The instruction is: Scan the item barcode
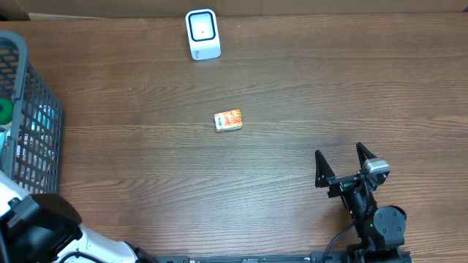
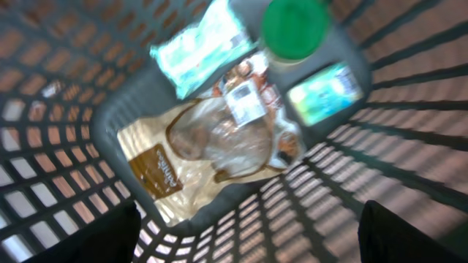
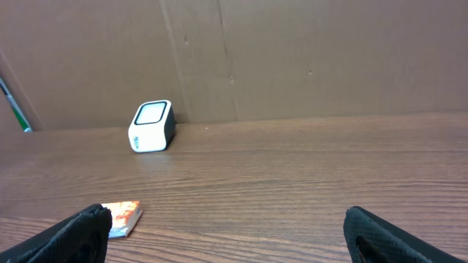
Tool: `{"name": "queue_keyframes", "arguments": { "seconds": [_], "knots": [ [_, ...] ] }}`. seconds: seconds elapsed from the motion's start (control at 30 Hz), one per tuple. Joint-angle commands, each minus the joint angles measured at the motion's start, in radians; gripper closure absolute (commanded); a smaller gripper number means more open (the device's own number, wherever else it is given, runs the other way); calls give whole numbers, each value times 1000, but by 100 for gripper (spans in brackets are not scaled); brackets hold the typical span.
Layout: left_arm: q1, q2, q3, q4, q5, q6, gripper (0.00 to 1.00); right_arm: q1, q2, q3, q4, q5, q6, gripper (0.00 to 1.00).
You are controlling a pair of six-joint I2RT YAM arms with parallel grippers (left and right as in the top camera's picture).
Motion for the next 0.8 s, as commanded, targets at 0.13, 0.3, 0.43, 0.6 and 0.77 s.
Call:
{"name": "queue_keyframes", "arguments": {
  "seconds": [0.13, 0.3, 0.43, 0.6, 0.77],
  "knots": [
    [108, 22, -297, 160, -16, 6, 12, -3, -11, -11, 5, 2, 3, 0],
    [138, 22, -459, 299, -14, 133, 0, -3, -11, -11, 5, 2, 2, 0],
    [138, 22, -573, 391, 7, 209, 1, -3, -11, -11, 5, 2, 3, 0],
    [138, 22, -642, 458, 20, 222, 0, -3, -11, -11, 5, 2, 3, 0],
    [138, 22, -686, 500, 21, 303, 1, -3, -11, -11, 5, 2, 3, 0]
  ]
}}
